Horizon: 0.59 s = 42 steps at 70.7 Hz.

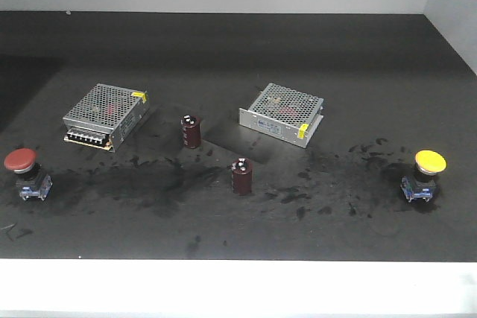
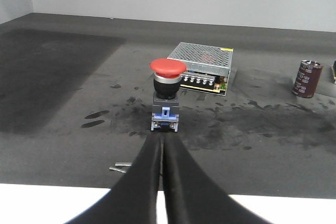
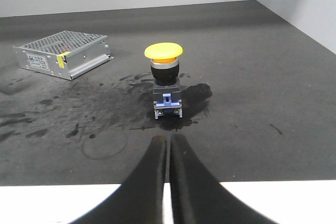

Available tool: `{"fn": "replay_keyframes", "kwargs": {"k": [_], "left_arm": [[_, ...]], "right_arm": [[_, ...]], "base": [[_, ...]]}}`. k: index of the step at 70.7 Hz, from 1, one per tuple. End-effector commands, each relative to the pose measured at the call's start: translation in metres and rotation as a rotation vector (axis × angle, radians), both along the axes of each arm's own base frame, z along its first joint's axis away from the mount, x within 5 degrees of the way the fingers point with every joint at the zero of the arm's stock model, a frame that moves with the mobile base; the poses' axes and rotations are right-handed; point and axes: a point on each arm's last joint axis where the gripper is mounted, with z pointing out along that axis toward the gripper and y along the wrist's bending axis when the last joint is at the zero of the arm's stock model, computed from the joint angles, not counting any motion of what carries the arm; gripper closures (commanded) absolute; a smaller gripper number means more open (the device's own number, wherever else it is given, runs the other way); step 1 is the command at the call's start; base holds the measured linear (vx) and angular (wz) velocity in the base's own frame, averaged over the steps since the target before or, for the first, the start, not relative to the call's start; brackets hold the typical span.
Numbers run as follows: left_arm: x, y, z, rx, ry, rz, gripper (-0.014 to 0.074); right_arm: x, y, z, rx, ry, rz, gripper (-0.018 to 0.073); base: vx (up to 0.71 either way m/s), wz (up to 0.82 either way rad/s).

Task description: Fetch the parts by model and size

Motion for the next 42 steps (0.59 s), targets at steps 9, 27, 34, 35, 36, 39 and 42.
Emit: {"fn": "replay_keyframes", "kwargs": {"k": [9, 27, 34, 35, 36, 39, 42], "left_arm": [[-0.0002, 0.0, 0.0055, -0.009, -0.079, 0.002, 0.0603], [-0.0002, 0.0, 0.0055, -0.009, -0.079, 0.002, 0.0603], [-0.0002, 0.0, 0.0055, -0.009, -0.079, 0.002, 0.0603], [-0.0002, 0.0, 0.0055, -0.009, -0.079, 0.002, 0.0603], [-0.0002, 0.0, 0.0055, -0.009, -0.079, 0.002, 0.0603], [-0.0002, 0.0, 0.0055, -0.009, -0.079, 0.002, 0.0603], [-0.0002, 0.0, 0.0055, -0.009, -0.079, 0.002, 0.0603]], "right_arm": [[0.0003, 0.0002, 0.0058, -0.009, -0.078, 0.001, 0.0565], [0.0003, 0.0002, 0.0058, -0.009, -0.078, 0.001, 0.0565], [0.0003, 0.0002, 0.0058, -0.009, -0.078, 0.001, 0.0565], [0.0003, 0.0002, 0.0058, -0.009, -0.078, 0.001, 0.0565], [0.0003, 0.0002, 0.0058, -0.009, -0.078, 0.001, 0.0565], [0.0003, 0.0002, 0.0058, -0.009, -0.078, 0.001, 0.0565], [0.0003, 0.0002, 0.0058, -0.009, -0.078, 0.001, 0.0565]], "base": [[0.0, 0.0], [0.0, 0.0], [0.0, 0.0], [0.0, 0.0], [0.0, 0.0], [0.0, 0.0], [0.0, 0.0]]}}
